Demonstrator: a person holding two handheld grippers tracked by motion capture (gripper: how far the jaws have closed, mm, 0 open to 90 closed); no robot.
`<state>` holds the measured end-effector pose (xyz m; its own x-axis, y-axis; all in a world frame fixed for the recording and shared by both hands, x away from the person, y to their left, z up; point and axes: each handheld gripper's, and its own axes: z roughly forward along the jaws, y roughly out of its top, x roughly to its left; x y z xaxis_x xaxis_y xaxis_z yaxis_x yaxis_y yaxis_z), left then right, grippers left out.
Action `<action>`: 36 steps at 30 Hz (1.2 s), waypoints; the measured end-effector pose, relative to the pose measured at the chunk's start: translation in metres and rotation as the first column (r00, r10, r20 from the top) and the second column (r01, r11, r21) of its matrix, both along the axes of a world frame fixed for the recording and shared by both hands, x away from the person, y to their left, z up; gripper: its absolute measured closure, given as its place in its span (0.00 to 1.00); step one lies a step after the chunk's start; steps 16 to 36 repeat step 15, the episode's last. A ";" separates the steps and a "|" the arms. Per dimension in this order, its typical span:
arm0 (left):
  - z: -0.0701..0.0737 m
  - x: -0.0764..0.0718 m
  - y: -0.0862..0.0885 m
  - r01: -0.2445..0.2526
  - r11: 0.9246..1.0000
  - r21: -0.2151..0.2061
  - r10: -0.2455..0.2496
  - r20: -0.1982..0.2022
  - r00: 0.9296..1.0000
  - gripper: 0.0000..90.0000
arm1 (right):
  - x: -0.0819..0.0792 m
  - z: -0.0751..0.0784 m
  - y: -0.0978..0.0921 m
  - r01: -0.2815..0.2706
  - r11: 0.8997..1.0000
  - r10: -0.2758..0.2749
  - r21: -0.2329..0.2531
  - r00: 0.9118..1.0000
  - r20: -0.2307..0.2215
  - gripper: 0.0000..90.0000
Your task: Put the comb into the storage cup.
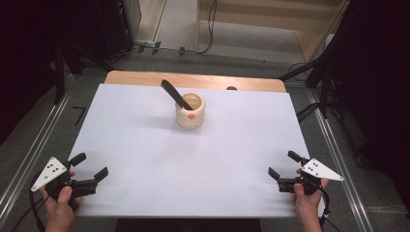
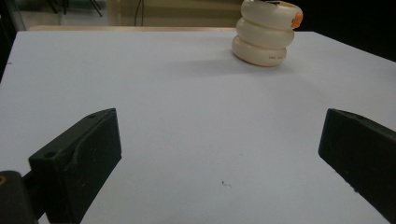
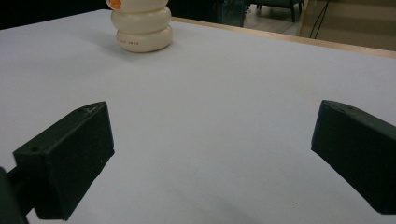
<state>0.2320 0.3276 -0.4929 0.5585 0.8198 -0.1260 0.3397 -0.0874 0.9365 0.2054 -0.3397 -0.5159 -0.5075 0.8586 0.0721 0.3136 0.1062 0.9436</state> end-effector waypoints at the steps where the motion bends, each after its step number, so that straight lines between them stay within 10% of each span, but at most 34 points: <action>1: 0.000 0.000 -0.001 0.004 1.000 0.003 -0.004 0.001 1.000 0.00 | 0.000 0.000 0.000 -0.002 1.000 0.002 -0.001 1.000 0.000 0.00; 36: -0.001 0.000 0.001 0.002 1.000 -0.012 -0.002 -0.007 1.000 0.00 | 0.001 0.000 -0.002 0.001 1.000 -0.001 0.010 1.000 -0.003 0.00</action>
